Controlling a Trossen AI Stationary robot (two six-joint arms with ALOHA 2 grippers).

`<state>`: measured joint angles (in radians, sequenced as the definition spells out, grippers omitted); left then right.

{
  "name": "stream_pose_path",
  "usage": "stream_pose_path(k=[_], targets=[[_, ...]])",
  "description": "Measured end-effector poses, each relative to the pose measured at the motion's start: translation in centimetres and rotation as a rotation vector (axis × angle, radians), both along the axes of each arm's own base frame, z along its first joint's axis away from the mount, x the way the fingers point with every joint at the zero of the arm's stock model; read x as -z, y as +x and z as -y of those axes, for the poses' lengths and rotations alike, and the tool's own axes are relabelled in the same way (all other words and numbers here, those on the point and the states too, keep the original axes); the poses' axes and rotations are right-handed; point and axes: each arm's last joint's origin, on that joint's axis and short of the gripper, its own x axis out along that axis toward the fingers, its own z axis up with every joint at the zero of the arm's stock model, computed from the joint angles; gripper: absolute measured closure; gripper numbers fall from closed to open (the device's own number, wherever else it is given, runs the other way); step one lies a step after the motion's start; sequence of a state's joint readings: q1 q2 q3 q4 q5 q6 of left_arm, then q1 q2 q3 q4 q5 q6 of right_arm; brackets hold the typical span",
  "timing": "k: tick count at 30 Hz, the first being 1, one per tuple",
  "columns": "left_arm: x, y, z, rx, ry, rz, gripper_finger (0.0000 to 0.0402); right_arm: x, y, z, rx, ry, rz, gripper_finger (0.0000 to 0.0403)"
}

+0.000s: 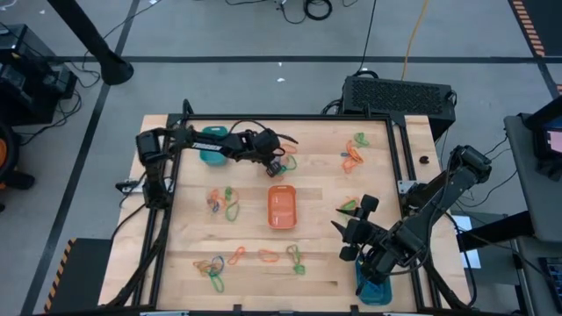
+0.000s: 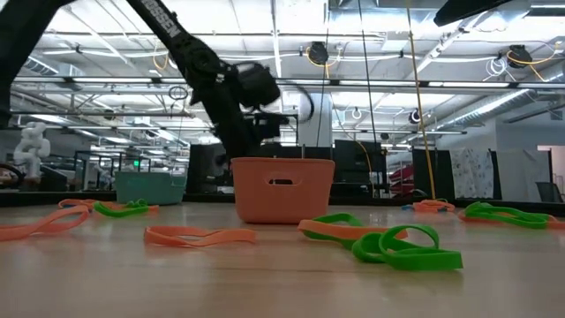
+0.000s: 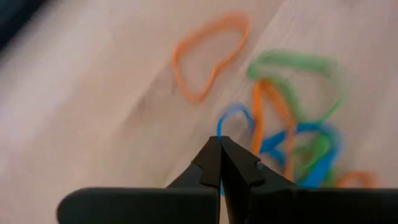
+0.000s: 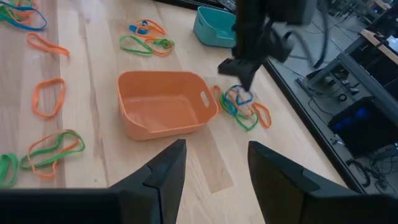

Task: Sort rubber bands into baskets
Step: Put the blue rubber band into the blue bin

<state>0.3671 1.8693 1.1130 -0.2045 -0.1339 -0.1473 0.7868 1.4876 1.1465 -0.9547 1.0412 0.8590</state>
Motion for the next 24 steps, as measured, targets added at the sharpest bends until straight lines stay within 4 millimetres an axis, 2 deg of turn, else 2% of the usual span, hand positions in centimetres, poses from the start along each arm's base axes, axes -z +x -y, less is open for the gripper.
stream_pose_path(k=[7, 12, 17, 24], targets=[[-4.9, -0.9, 1.2, 0.032, 0.067, 0.099, 0.0399, 0.0, 0.1, 0.2, 0.006, -0.002, -0.002, 0.0238], [-7.3, -1.7, 2.8, 0.069, 0.086, 0.121, 0.0399, 0.1, 0.6, 0.7, 0.015, 0.033, -0.039, 0.0238], [-8.8, -1.9, 5.6, 0.145, 0.087, 0.142, 0.0399, 0.1, 1.7, 2.2, 0.015, 0.052, -0.133, 0.0238], [-10.8, -1.9, 10.9, 0.301, 0.070, 0.233, 0.0400, -1.2, 4.1, 6.1, -0.050, 0.090, -0.217, 0.0238]])
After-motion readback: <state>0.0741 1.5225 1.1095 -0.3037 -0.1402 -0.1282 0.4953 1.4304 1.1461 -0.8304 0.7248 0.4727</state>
